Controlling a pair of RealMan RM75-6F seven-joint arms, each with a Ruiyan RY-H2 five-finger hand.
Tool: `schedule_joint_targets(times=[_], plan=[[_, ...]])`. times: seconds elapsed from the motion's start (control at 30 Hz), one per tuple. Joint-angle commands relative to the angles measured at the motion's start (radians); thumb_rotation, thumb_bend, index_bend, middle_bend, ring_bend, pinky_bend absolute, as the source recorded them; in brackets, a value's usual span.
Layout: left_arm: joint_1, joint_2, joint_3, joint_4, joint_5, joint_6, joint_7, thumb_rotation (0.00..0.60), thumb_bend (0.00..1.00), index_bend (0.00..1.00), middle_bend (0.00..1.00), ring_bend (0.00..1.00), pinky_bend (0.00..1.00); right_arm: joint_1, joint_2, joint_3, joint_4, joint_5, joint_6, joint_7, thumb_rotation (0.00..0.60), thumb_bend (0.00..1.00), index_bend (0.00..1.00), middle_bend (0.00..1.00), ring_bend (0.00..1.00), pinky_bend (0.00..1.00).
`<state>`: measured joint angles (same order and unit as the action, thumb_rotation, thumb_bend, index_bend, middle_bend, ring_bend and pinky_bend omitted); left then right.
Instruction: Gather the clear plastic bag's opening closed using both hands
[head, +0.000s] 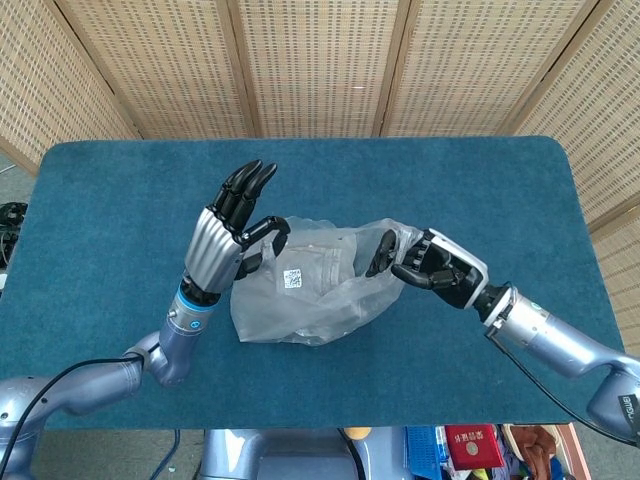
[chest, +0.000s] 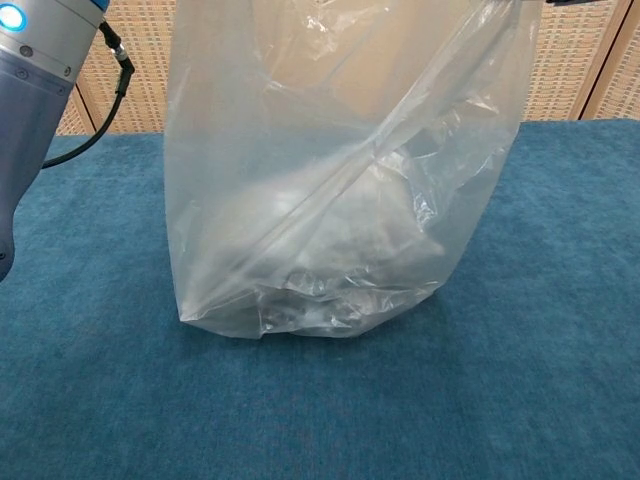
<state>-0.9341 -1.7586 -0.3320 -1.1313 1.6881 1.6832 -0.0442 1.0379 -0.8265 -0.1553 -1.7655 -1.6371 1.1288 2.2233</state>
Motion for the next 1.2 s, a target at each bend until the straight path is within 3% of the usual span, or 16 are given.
schedule_joint_targets(times=[0.03, 0.2, 0.4, 0.53, 0.63, 0.77, 1.0, 1.2], plan=[[-0.015, 0.001, -0.012, -0.021, -0.012, -0.025, 0.024, 0.6, 0.5, 0.55, 0.0, 0.0, 0.12, -0.014, -0.01, 0.023, -0.018, 0.014, -0.027, -0.016, 0.6, 0.41, 0.43, 0.5, 0.37, 0.31], [-0.031, -0.002, -0.019, -0.035, -0.02, -0.051, 0.053, 0.6, 0.5, 0.51, 0.0, 0.0, 0.12, -0.027, -0.019, 0.045, -0.027, 0.001, -0.052, -0.019, 0.6, 0.35, 0.41, 0.46, 0.23, 0.21], [-0.045, -0.008, -0.02, -0.051, -0.023, -0.074, 0.075, 0.6, 0.5, 0.43, 0.0, 0.0, 0.12, -0.04, -0.028, 0.069, -0.023, -0.007, -0.067, -0.006, 0.6, 0.32, 0.37, 0.39, 0.17, 0.18], [-0.055, -0.015, -0.025, -0.065, -0.028, -0.087, 0.094, 0.6, 0.5, 0.39, 0.0, 0.0, 0.12, -0.051, -0.037, 0.09, -0.018, -0.001, -0.077, -0.002, 0.6, 0.32, 0.35, 0.37, 0.15, 0.16], [-0.068, -0.017, -0.034, -0.068, -0.037, -0.108, 0.113, 0.6, 0.49, 0.32, 0.0, 0.0, 0.12, -0.058, -0.042, 0.103, -0.018, -0.004, -0.085, 0.003, 0.6, 0.31, 0.34, 0.37, 0.15, 0.15], [-0.08, -0.018, -0.042, -0.075, -0.042, -0.121, 0.134, 0.6, 0.49, 0.14, 0.0, 0.0, 0.12, -0.065, -0.048, 0.106, -0.008, -0.042, -0.084, 0.018, 0.6, 0.24, 0.32, 0.34, 0.1, 0.09], [-0.096, -0.013, -0.052, -0.083, -0.047, -0.136, 0.152, 0.6, 0.49, 0.1, 0.0, 0.0, 0.11, -0.07, -0.053, 0.11, 0.007, -0.076, -0.079, 0.049, 0.6, 0.05, 0.28, 0.3, 0.05, 0.03], [-0.11, -0.026, -0.059, -0.084, -0.064, -0.156, 0.165, 0.6, 0.49, 0.02, 0.0, 0.0, 0.11, -0.068, -0.059, 0.116, 0.011, -0.089, -0.083, 0.058, 0.6, 0.0, 0.19, 0.22, 0.0, 0.0]])
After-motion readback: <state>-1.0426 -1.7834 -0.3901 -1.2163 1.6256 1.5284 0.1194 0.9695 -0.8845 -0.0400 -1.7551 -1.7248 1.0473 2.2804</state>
